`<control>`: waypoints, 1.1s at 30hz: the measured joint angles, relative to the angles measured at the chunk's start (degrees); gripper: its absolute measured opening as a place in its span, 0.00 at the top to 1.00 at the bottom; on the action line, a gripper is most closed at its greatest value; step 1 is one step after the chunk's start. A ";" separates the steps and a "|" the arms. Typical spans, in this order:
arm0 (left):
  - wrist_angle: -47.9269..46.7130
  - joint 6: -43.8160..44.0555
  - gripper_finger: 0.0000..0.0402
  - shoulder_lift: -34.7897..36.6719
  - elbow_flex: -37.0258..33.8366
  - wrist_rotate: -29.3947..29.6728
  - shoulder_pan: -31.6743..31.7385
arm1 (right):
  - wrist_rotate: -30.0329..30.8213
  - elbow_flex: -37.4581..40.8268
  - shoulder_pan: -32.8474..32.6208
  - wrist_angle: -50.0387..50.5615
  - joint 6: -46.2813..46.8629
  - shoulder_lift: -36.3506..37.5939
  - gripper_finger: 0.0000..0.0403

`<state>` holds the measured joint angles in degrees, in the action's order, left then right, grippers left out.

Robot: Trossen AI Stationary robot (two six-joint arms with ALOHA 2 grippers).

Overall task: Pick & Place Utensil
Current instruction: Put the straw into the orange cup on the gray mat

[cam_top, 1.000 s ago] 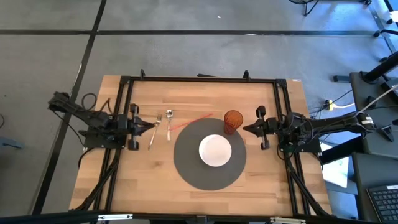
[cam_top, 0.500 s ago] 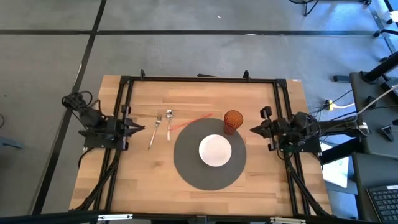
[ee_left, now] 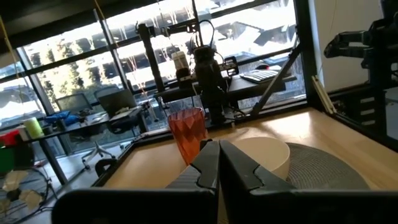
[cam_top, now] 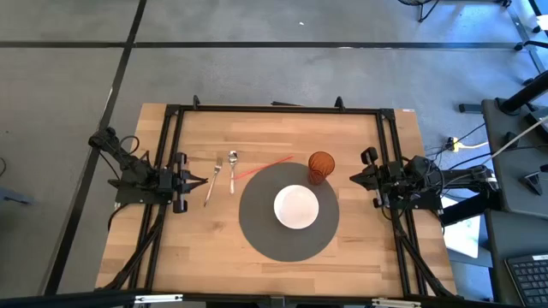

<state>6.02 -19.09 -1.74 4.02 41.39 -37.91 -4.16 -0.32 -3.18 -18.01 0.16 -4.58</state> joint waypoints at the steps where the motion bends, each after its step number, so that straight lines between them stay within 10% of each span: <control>1: 0.31 0.13 1.00 0.00 -0.27 0.00 0.00 | 0.00 0.00 0.00 -0.05 0.23 0.02 0.99; 14: 11.03 -0.46 0.99 -0.76 -3.55 -4.03 2.63 | 0.03 -0.01 0.00 0.40 0.75 -0.02 0.99; 22: -1.79 10.83 1.00 -1.32 -3.53 0.29 4.12 | 0.04 -0.02 0.00 0.38 0.70 -0.02 0.98; 33: 2.11 2.01 1.00 -3.22 -3.55 -5.67 15.30 | 0.20 -0.02 0.02 0.16 -1.33 -0.04 0.98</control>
<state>8.13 -17.08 -4.96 0.47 35.71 -22.61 -3.97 -0.34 -3.16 -17.85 -1.17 -4.62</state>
